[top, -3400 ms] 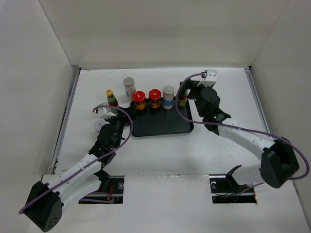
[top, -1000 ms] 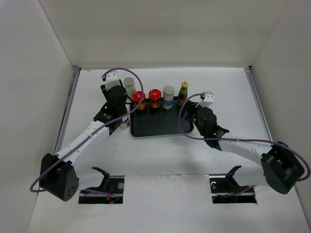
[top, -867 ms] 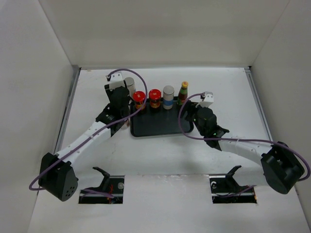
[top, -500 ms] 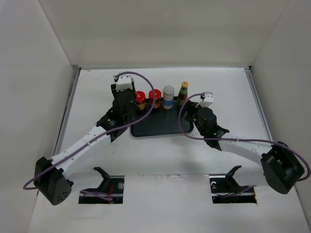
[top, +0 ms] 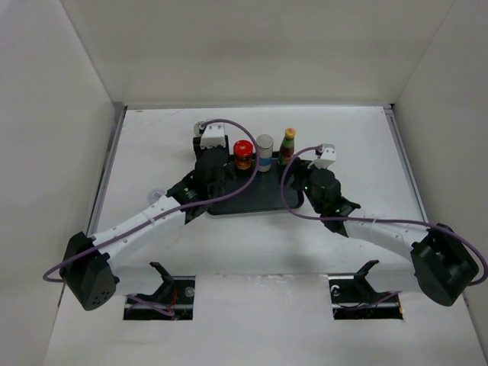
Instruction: Organize the condiment bottles
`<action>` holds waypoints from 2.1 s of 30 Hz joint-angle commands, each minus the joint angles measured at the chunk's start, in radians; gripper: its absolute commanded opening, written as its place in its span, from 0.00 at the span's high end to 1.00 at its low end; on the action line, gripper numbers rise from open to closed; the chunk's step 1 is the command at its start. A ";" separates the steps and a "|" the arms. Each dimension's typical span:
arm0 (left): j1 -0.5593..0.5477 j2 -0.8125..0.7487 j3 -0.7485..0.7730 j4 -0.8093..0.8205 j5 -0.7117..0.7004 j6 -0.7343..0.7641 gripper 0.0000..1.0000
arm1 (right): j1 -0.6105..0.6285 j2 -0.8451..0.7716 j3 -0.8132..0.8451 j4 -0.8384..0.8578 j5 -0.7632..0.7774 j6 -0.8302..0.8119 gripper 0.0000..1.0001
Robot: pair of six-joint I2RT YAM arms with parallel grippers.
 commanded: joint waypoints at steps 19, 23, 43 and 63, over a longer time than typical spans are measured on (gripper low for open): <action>-0.007 0.075 -0.172 0.265 0.073 -0.181 0.84 | 0.001 -0.057 -0.005 0.033 0.007 -0.008 0.15; -0.007 0.053 -0.227 0.268 0.064 -0.203 0.79 | -0.001 -0.058 -0.007 0.033 0.008 -0.008 0.13; 0.117 -0.113 0.042 0.017 0.123 -0.175 0.18 | -0.002 -0.045 -0.004 0.033 0.019 -0.004 0.02; 0.405 0.527 0.483 -0.274 0.287 -0.280 0.14 | 0.004 -0.025 0.005 0.033 0.017 -0.004 0.00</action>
